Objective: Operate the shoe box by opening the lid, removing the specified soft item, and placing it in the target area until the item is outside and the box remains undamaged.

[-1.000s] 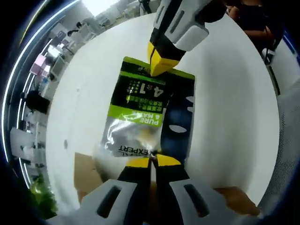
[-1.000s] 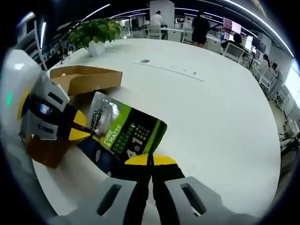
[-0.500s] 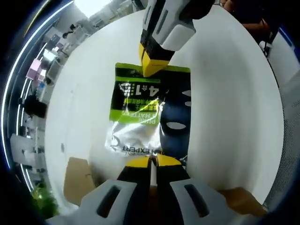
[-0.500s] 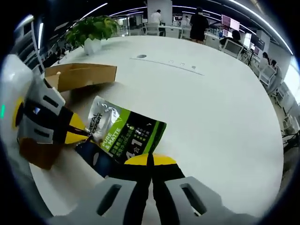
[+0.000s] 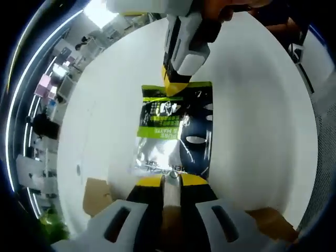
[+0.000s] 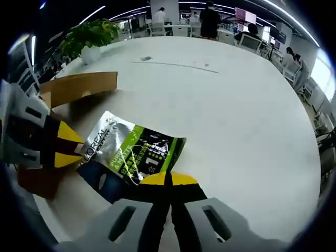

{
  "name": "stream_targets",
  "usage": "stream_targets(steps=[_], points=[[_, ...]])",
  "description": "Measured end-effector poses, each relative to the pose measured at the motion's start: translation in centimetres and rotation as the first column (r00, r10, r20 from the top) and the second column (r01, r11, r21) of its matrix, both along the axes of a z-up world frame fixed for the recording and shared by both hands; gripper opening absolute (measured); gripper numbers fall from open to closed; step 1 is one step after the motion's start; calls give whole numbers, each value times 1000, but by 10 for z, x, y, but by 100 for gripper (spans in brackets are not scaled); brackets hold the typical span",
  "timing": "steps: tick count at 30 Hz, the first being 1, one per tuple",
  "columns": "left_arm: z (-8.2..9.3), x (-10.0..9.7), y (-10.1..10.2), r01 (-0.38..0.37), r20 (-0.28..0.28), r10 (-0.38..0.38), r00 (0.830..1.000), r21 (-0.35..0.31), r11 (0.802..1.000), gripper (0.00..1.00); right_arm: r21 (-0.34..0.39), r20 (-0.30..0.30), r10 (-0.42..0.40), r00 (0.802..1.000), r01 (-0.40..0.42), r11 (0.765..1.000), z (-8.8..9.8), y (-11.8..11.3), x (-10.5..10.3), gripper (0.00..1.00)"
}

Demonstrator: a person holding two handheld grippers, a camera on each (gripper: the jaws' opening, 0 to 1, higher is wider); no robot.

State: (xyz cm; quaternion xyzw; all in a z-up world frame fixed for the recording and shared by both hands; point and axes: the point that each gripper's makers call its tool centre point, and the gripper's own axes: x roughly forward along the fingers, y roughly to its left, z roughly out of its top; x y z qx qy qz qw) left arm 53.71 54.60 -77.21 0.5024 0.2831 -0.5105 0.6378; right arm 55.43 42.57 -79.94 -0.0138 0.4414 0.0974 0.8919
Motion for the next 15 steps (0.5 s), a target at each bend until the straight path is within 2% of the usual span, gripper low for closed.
stream_targets(steps=[2,7,11,15], points=[[5,-4,-2,-41,-35,39,999,-51,998,8,-2,-1,-4,1000,4,1000,-1,0,0,0],[16,-9,2,-120,-104,108,989,-121,985,9,-5,-4,5,1000,-5,1000,0,0,1,0],[26,-12,6,-157,-133,137,982,-158,975,10,-2,-4,11,1000,-11,1000,1,-1,0,2],[39,-14,6,-194,-161,162,974,-206,959,11,-5,26,6,1000,-6,1000,7,-4,1,6]])
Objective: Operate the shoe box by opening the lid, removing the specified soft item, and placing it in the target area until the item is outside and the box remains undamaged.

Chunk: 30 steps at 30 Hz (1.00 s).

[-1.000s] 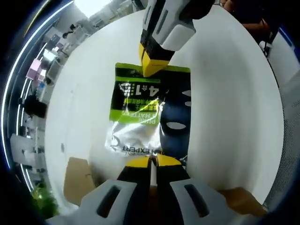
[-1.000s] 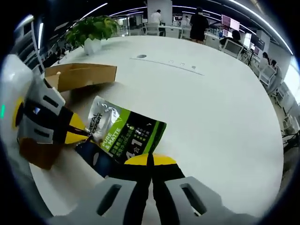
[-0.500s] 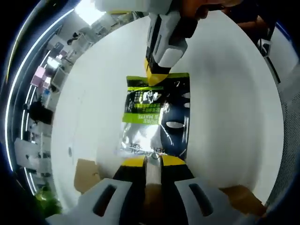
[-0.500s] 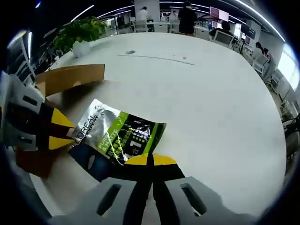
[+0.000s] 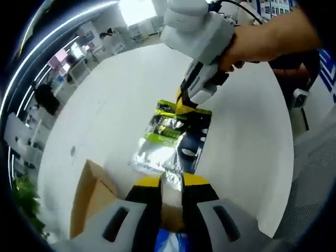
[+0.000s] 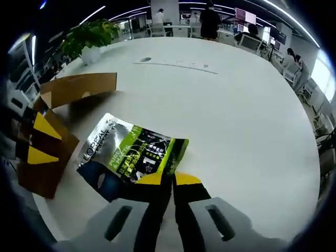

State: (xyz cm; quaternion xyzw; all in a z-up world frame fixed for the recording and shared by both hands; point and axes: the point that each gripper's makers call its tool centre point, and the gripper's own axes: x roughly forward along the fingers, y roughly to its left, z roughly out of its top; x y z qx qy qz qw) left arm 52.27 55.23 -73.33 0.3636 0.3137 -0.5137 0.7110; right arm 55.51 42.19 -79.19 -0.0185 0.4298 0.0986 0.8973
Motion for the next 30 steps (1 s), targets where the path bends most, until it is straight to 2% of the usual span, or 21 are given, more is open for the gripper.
stream_targets(steps=[3,12,16,22,26,30], points=[[11,-2,0,-33,-22,32,999,-45,998,12,3,8,-10,1000,10,1000,5,-1,-1,8],[27,-4,13,-77,-30,75,997,-87,993,15,2,47,-11,999,11,1000,24,1,-10,13],[34,-4,21,-136,-57,130,990,-124,983,18,20,65,-25,998,24,999,36,3,-19,16],[45,-7,31,-154,-64,146,987,-152,976,22,38,77,-15,997,12,999,51,9,-33,21],[52,-8,41,-180,-76,169,983,-173,968,24,45,100,2,995,-6,999,62,16,-39,23],[61,-5,55,-244,-93,229,969,-213,946,24,56,122,19,992,-26,998,75,24,-44,25]])
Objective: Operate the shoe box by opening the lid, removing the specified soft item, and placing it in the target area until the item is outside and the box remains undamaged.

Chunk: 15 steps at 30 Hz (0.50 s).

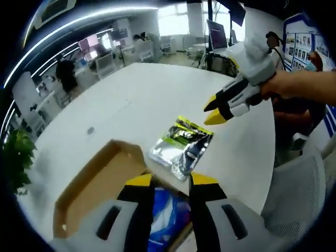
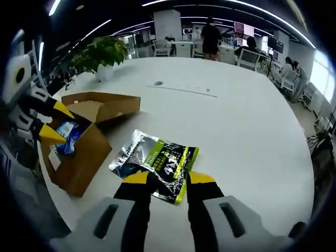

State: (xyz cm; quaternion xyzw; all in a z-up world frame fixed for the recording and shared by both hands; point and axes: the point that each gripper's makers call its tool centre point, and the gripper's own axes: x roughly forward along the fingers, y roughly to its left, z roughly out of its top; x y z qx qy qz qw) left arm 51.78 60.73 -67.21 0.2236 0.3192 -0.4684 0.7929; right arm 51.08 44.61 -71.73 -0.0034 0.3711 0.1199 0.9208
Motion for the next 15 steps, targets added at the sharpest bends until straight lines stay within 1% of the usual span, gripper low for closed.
stream_targets(steps=[2,5,7,10,15], points=[[3,1,7,-33,-7,33,999,-19,999,25,10,12,7,1000,-7,1000,6,5,-2,26],[6,0,14,-54,-7,54,999,-35,998,25,28,27,23,999,-24,999,15,17,-7,28],[8,-2,21,-65,0,65,998,-37,997,26,42,34,31,999,-32,999,19,24,-8,29],[8,-4,30,-72,11,73,997,-29,997,27,82,51,33,998,-37,996,27,38,-11,30],[10,-5,49,-112,7,113,994,-43,993,30,94,64,71,995,-76,993,33,63,-17,31]])
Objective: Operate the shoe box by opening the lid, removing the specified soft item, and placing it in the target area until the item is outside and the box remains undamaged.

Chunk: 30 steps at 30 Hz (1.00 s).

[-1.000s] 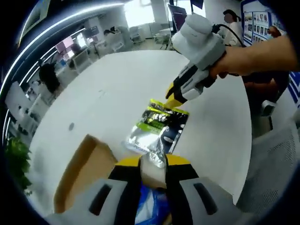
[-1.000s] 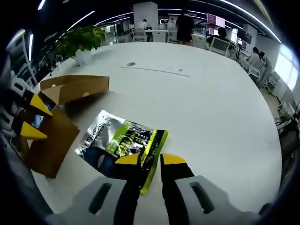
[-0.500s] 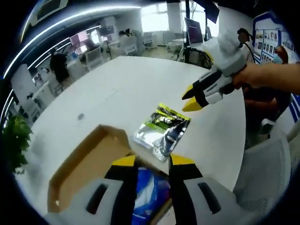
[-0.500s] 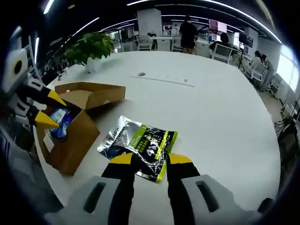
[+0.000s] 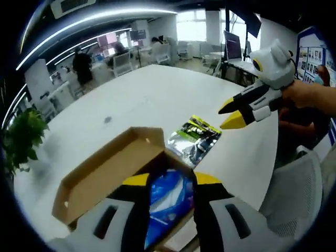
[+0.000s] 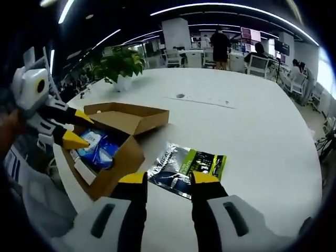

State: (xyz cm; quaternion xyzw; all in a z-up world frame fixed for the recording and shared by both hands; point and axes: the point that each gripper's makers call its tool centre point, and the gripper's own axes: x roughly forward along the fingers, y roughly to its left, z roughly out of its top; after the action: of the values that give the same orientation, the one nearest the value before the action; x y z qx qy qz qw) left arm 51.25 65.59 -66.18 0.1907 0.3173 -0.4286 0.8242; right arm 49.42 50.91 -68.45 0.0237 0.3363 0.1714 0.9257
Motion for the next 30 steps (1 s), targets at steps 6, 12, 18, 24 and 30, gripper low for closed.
stream_targets(steps=[6,12,18,24,30], points=[[2,-1,18,-43,9,43,999,-11,999,33,26,2,56,998,-56,998,6,32,-5,32],[3,-4,35,-74,14,74,997,-27,997,36,45,7,106,994,-107,993,9,61,-7,33],[0,-8,55,-118,16,119,993,-36,992,41,63,1,144,990,-144,988,11,82,-10,34],[-3,-10,76,-165,6,165,986,-57,985,45,78,1,176,984,-176,981,13,101,-6,35],[-7,-8,103,-210,4,211,978,-67,975,47,87,0,222,975,-221,971,10,123,-2,34]])
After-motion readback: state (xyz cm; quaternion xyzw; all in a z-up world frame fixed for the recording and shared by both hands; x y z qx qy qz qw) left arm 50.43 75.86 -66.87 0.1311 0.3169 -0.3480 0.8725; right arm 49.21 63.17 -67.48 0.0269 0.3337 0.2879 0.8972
